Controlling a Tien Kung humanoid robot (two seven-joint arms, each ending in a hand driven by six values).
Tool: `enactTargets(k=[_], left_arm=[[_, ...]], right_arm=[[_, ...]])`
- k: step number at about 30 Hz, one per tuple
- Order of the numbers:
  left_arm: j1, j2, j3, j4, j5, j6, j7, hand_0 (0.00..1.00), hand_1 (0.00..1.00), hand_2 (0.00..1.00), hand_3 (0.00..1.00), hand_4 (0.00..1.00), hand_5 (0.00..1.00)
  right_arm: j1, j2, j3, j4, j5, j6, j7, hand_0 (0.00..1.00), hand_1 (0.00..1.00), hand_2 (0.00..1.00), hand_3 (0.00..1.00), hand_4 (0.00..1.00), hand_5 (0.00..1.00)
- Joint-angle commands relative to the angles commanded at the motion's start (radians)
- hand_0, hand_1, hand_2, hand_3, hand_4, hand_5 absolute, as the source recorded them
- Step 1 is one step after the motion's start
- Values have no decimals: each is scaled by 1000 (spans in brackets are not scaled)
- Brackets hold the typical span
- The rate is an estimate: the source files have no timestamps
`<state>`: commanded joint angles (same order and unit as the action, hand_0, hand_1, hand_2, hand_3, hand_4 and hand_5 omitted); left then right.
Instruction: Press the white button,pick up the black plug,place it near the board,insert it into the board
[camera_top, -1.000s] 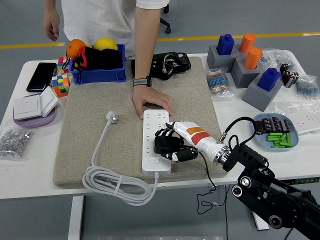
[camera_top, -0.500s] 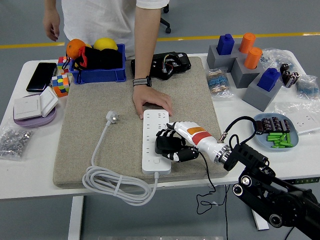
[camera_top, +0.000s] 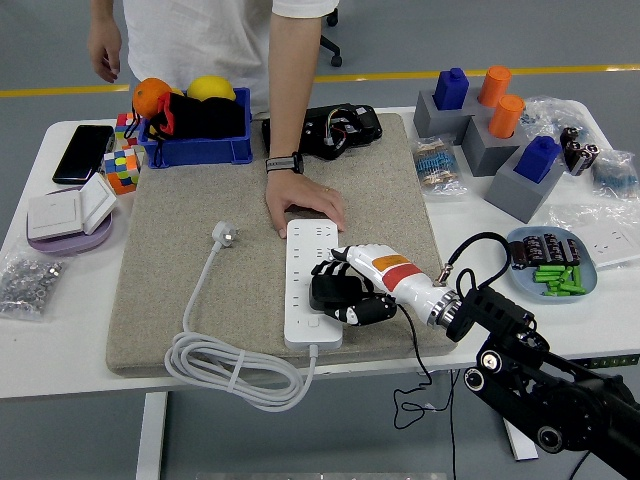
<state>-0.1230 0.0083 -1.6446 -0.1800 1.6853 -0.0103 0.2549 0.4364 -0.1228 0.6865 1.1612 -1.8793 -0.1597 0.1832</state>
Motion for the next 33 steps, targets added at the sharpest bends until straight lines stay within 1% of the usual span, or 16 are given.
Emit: enactTargets(k=[15, 28, 29, 33], left_arm=[[-4, 0, -1, 0, 0, 0, -1, 467, 497, 501, 573, 565, 275], [-2, 0, -5, 0, 5, 0, 0, 469, 495, 501, 573, 563, 273], [-2, 0, -6, 0, 5, 0, 0, 468, 495, 501, 573, 563, 273], [-2, 0, -7, 0, 4, 0, 0, 468, 495, 501, 573, 563, 273]], right_arm=[[23, 0, -30, -48, -21, -1, -4, 152, 88, 195, 543, 611, 2], [27, -1, -24, -28, -18, 3, 9, 148, 90, 196, 544, 613, 2], [27, -1, -23, -26, -16, 5, 9, 259, 218, 299, 591, 637, 2], [28, 0, -24, -21, -4, 11, 9, 259, 218, 299, 591, 637, 2]])
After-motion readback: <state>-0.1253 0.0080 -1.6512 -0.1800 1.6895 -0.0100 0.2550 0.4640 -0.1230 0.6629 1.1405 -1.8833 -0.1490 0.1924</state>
